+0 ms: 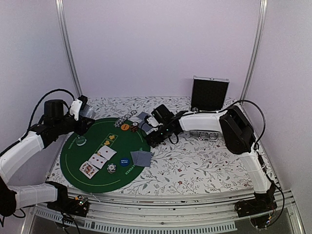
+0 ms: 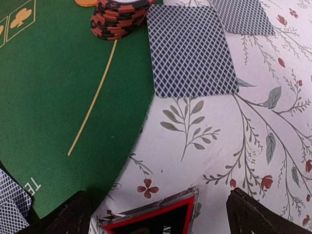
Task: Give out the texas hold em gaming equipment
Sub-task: Pick up the all-in button from the center of the board.
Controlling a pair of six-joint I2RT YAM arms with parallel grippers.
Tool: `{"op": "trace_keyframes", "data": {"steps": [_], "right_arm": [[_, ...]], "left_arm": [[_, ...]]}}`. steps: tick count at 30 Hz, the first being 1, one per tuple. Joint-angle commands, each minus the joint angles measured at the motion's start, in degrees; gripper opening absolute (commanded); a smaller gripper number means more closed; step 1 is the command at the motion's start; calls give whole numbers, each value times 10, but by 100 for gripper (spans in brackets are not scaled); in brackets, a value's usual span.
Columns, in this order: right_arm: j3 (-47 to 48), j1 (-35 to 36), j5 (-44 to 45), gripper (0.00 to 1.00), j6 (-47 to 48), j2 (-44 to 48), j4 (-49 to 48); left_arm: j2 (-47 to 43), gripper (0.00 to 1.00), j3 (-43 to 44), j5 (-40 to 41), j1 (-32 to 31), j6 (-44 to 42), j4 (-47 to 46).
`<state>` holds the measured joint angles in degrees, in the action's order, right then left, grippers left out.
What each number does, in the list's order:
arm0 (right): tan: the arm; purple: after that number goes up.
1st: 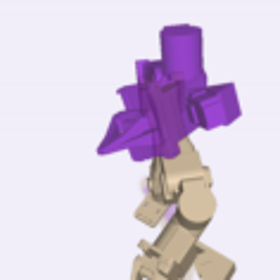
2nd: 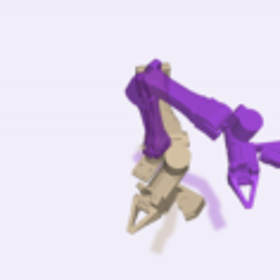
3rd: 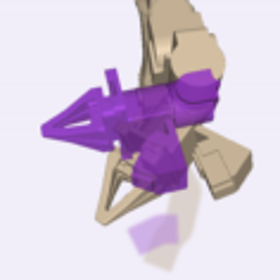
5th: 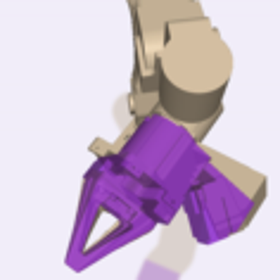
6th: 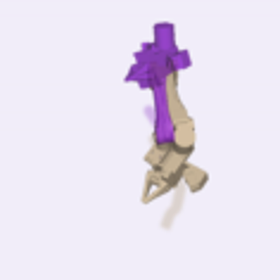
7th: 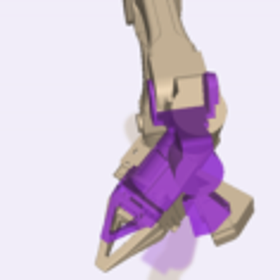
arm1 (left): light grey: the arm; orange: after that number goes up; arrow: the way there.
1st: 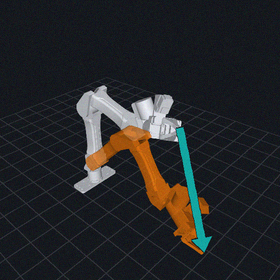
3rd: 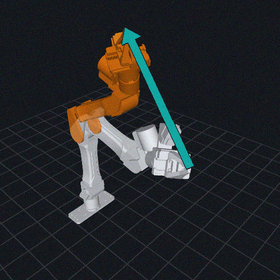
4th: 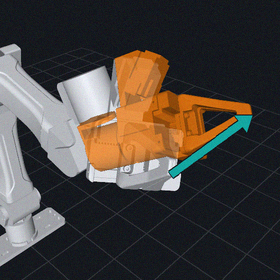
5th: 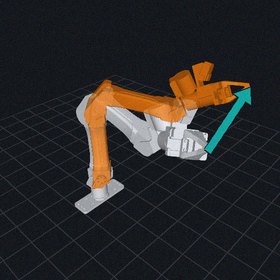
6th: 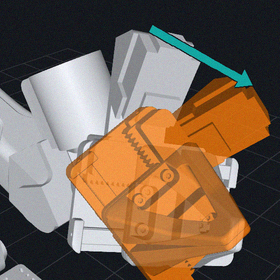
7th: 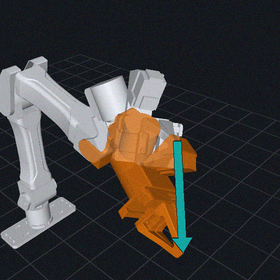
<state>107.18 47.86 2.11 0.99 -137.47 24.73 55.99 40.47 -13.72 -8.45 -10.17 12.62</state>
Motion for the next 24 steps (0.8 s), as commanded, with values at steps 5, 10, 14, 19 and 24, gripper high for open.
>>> {"op": "trace_keyframes", "data": {"steps": [5,10,14,19,24], "right_arm": [[-119,-4,45,98,36,79,57],[-128,-17,-66,98,68,95,47],[-103,-34,-127,100,106,82,40],[-43,-55,-122,98,123,35,61],[-23,-36,-102,97,127,-8,78]], "left_arm": [[3,40,8,-9,3,4,-19],[4,40,8,-12,4,5,-19],[3,40,8,-11,3,4,-19],[-2,40,7,-10,1,3,-18],[-2,40,7,-10,1,2,-18]]}}
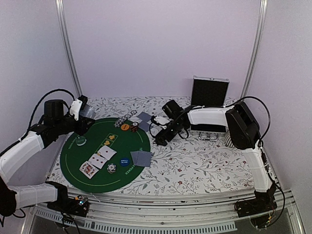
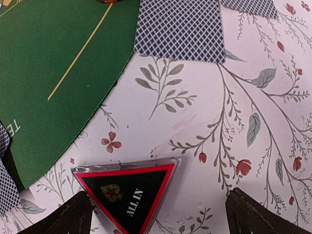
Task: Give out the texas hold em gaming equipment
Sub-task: Pick up the all-in button from the center of the board.
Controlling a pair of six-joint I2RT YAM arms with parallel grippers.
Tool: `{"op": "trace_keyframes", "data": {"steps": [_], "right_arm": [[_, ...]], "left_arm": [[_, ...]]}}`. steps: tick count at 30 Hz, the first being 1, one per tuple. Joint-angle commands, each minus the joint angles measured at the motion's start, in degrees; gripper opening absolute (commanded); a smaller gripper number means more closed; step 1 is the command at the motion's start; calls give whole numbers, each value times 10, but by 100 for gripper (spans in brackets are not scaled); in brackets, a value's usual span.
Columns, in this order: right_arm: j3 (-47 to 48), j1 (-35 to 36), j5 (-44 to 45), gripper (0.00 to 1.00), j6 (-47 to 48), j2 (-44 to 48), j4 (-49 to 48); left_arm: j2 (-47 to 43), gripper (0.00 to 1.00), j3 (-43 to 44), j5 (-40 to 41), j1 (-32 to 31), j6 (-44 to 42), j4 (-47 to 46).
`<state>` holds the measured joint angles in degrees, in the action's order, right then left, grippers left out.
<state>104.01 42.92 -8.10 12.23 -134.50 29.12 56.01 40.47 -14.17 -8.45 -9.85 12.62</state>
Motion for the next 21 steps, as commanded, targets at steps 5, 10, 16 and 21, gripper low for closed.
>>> {"op": "trace_keyframes", "data": {"steps": [5,10,16,21], "right_arm": [[14,30,19,97,15,-45,27],[25,32,27,97,-29,-43,20],[31,35,47,95,-70,-46,19],[40,35,83,92,-91,-51,29]], "left_arm": [[-1,40,7,-6,1,-1,-19],[-1,40,7,-7,1,0,-18],[-1,40,7,-7,1,-1,-18],[0,40,7,-7,0,-1,-17]]}}
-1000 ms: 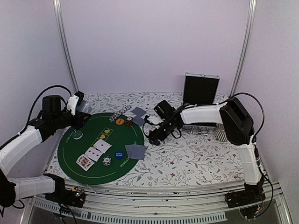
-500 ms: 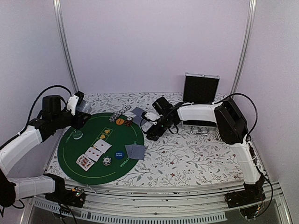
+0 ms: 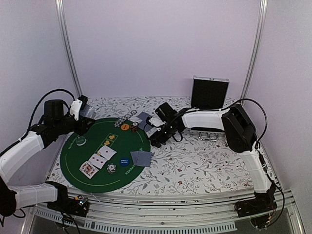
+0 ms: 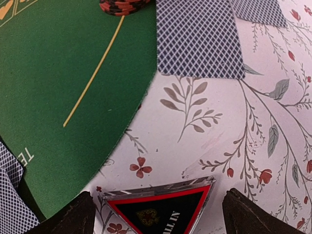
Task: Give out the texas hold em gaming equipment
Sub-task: Pick up the all-in button from the center of the board.
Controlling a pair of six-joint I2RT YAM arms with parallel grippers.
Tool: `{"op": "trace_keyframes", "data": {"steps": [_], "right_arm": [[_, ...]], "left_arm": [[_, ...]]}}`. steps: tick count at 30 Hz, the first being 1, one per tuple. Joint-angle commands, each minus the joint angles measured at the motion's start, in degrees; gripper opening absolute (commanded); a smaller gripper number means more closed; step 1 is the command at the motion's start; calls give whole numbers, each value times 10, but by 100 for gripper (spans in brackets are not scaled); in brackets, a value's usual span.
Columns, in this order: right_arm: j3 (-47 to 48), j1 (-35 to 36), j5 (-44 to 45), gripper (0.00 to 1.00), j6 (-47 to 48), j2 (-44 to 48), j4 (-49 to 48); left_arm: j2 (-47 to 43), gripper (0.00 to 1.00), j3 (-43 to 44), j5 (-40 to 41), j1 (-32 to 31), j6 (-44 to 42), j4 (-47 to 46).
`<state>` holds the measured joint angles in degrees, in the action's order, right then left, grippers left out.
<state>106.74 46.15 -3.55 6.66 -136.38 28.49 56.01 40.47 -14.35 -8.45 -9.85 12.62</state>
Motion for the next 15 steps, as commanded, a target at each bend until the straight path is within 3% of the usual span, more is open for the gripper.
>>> {"op": "trace_keyframes", "data": {"steps": [1,6,15], "right_arm": [[18,3,45,90,-42,-35,40],[29,3,61,88,-64,-42,57],[-56,-14,94,91,-120,12,44]], "left_arm": [[0,40,7,-5,0,-1,-18],[-1,40,7,-6,-1,-2,-18],[-2,40,6,-5,0,-1,-18]]}}
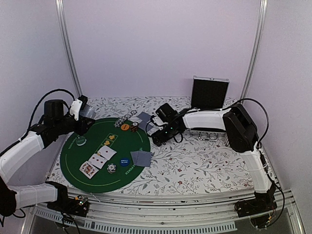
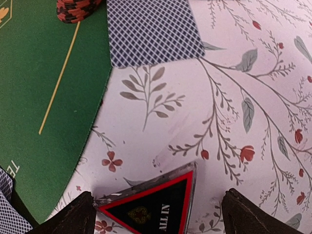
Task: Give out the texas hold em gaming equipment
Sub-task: Pick up the all-in button from the center of the board.
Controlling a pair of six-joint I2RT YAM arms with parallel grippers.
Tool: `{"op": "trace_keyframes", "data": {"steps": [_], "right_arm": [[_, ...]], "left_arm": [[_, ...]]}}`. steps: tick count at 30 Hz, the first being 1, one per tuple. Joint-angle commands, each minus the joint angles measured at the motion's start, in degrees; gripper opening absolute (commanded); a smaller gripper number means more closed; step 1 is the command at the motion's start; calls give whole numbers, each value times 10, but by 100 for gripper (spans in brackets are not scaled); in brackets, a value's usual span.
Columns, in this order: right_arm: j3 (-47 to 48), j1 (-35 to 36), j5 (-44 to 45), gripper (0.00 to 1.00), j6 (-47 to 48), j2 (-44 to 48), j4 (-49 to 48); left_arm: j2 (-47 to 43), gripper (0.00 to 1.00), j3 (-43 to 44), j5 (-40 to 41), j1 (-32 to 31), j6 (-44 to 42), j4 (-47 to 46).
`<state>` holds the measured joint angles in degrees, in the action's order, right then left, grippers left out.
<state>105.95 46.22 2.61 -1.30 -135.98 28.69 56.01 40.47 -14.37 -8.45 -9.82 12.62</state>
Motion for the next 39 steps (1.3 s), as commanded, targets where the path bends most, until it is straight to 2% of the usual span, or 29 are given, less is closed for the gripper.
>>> {"op": "trace_keyframes", "data": {"steps": [1,7,11,18,27,34,39], "right_arm": [[-53,-19,34,91,-48,29,41],[-60,-20,9,91,-48,47,34],[-54,-15,-60,97,23,45,22],[-12,-25,-46,98,56,3,51],[13,-25,-37,89,70,-20,69],[13,-25,-13,69,78,-27,72],[9,-24,-7,63,79,-18,77]], "left_arm": [[-2,40,6,-5,-1,-2,-17],[-1,40,6,-5,-2,-2,-18],[-2,40,6,-6,-3,-2,-17],[-2,40,6,-7,-5,-3,-16],[-2,40,6,-7,-5,-3,-16],[-3,40,5,-7,-5,-5,-16],[-2,40,5,-7,-5,-5,-16]]}}
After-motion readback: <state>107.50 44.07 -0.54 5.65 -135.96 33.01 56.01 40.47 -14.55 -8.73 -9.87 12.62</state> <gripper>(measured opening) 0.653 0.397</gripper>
